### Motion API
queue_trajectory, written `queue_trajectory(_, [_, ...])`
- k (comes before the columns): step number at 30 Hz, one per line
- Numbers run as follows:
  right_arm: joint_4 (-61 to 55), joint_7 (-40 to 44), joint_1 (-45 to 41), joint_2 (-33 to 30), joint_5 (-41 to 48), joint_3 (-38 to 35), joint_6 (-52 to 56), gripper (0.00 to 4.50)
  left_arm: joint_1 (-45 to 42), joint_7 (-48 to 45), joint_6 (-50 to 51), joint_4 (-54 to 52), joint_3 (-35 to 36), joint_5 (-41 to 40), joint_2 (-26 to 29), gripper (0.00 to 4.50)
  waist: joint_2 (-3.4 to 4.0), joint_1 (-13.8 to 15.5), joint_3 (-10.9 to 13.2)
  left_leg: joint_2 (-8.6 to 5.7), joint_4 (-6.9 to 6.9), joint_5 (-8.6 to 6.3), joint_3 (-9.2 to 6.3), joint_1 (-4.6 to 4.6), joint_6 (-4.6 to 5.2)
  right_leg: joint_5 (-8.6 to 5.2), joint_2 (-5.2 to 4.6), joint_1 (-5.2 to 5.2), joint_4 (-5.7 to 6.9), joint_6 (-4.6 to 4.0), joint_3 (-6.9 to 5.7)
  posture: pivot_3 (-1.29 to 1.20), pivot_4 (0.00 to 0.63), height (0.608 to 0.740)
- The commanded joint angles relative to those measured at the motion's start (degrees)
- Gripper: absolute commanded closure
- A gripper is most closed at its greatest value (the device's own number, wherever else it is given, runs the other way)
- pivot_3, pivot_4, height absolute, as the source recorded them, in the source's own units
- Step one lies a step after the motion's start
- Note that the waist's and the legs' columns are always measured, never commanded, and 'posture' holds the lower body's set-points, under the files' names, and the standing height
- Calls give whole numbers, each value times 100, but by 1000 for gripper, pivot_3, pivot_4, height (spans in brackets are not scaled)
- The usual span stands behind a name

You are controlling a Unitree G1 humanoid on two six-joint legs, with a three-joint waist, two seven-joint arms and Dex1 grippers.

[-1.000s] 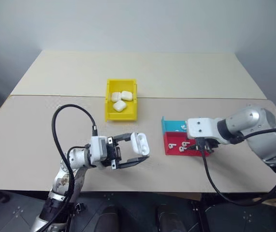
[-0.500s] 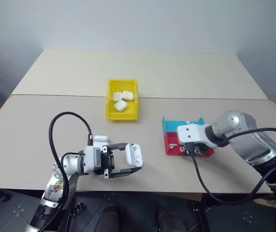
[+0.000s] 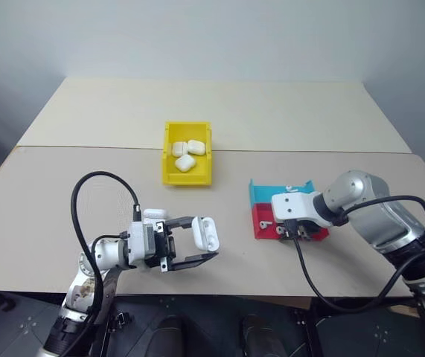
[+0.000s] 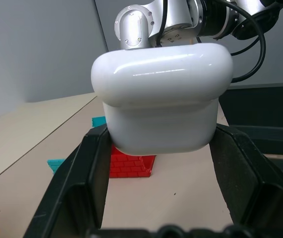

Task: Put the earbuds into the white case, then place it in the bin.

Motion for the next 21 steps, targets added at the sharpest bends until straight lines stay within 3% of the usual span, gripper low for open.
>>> queue_trajectory(1, [2,79,-181,11,-38,-124,-183,2473,2,34,-17,-226,63,-64,28,1783,0,0,0,0,0,0,0,0,0,0,0,0,0,0,0,0,150,740])
queue_trajectory(7, [50,124,-209,39,-34,-163,-252,2473,-11,62,-5,-225,31,-34,14,1783,0,0,0,0,-1,0,0,0,0,0,0,0,-1,0,0,0,150,740])
queue_trajectory(9, [64,99,-202,36,-75,-164,-287,2774,-8,108,68,-259,31,-23,41,1783,0,0,0,0,-1,0,0,0,0,0,0,0,-1,0,0,0,150,740])
queue_trajectory(21, [219,122,-226,30,-186,-143,-554,2774,8,193,150,-317,9,28,58,1783,0,-1,0,0,-1,0,0,0,0,0,0,0,-1,0,0,0,150,740])
